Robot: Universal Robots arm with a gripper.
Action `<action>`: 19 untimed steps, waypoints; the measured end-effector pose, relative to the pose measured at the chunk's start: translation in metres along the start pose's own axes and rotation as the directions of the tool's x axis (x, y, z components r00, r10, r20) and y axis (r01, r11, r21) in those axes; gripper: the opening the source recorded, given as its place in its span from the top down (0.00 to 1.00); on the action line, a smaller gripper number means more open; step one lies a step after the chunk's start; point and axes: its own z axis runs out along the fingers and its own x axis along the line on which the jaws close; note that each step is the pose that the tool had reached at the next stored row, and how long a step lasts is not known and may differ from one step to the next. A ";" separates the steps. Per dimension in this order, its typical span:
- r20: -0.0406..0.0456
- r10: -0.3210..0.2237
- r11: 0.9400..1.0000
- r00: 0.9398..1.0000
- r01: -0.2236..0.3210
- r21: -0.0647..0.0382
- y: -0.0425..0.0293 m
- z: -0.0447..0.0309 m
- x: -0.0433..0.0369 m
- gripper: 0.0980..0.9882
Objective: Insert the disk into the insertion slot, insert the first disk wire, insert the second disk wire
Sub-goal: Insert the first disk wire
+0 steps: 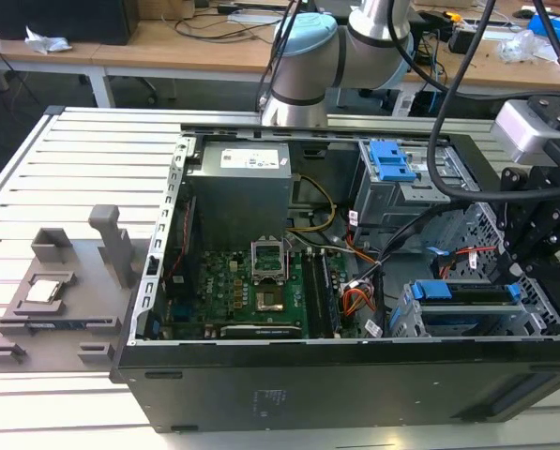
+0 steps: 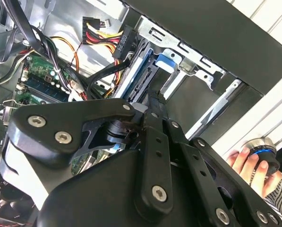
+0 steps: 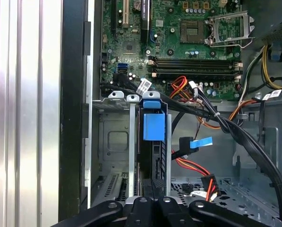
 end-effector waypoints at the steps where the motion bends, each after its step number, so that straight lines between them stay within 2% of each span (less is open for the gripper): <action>1: 0.000 0.000 1.000 1.000 0.000 0.000 -0.0001 0.0000 0.0000 0.99; 4: 0.000 0.000 1.000 1.000 0.000 0.000 -0.0004 0.0001 0.0000 0.98; 6: 0.000 0.000 1.000 1.000 0.000 0.000 -0.0005 0.0001 0.0000 0.85; 7: 0.000 0.000 1.000 1.000 0.000 0.000 -0.0006 0.0001 0.0000 0.85; 8: 0.000 0.000 1.000 1.000 0.000 0.000 -0.0006 0.0001 0.0000 0.77; 11: -0.001 0.000 1.000 1.000 0.000 0.000 -0.0007 0.0001 -0.0014 0.77; 12: -0.001 0.000 1.000 1.000 0.000 0.000 -0.0007 0.0002 -0.0040 0.77; 14: -0.007 0.000 1.000 1.000 0.000 0.000 -0.0008 0.0001 -0.0336 0.77; 17: -0.009 -0.001 1.000 1.000 0.001 0.000 -0.0028 0.0001 -0.0441 0.77; 19: -0.016 -0.001 1.000 1.000 0.001 0.000 -0.0056 0.0000 -0.0447 0.77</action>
